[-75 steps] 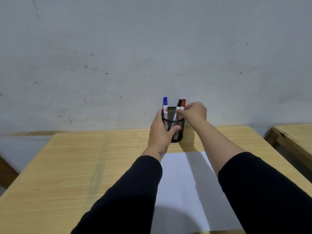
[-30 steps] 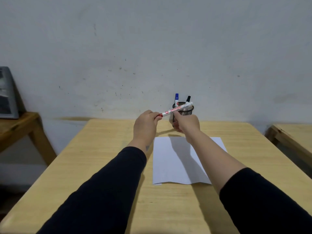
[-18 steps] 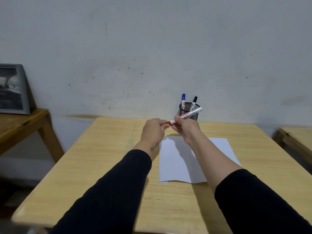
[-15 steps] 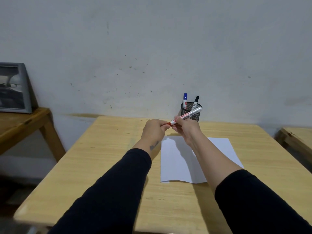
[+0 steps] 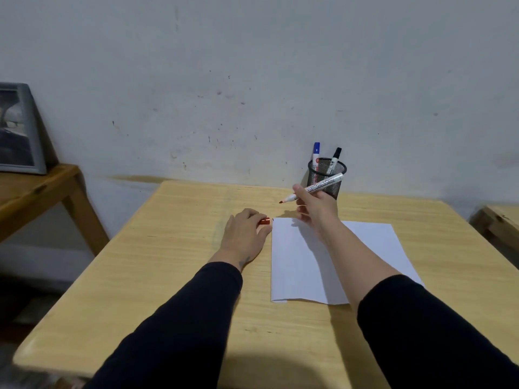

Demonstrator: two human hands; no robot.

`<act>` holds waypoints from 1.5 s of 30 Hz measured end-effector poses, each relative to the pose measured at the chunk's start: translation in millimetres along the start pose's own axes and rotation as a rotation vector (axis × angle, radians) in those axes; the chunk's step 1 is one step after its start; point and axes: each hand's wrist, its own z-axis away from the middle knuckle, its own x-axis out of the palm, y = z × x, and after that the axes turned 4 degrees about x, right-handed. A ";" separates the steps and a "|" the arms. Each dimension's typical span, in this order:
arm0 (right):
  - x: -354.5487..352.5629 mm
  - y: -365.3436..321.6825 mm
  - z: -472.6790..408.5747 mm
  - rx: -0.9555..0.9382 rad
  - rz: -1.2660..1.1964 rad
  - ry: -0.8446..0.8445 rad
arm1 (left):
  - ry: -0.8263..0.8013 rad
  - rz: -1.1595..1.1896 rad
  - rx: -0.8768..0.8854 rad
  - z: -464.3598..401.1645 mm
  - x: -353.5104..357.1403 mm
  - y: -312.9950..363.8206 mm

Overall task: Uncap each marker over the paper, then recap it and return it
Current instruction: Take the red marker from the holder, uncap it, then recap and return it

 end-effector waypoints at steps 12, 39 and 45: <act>20.2 31.6 -19.7 -0.218 0.191 0.003 | -0.120 -0.137 0.015 -6.8 9.8 -7.8; 16.3 34.5 -21.1 -0.300 0.476 0.082 | -0.092 -0.082 -0.011 -6.2 7.9 -4.9; 11.6 7.1 -10.4 -0.086 -0.023 -0.030 | 0.068 0.168 -0.061 0.0 1.7 -0.6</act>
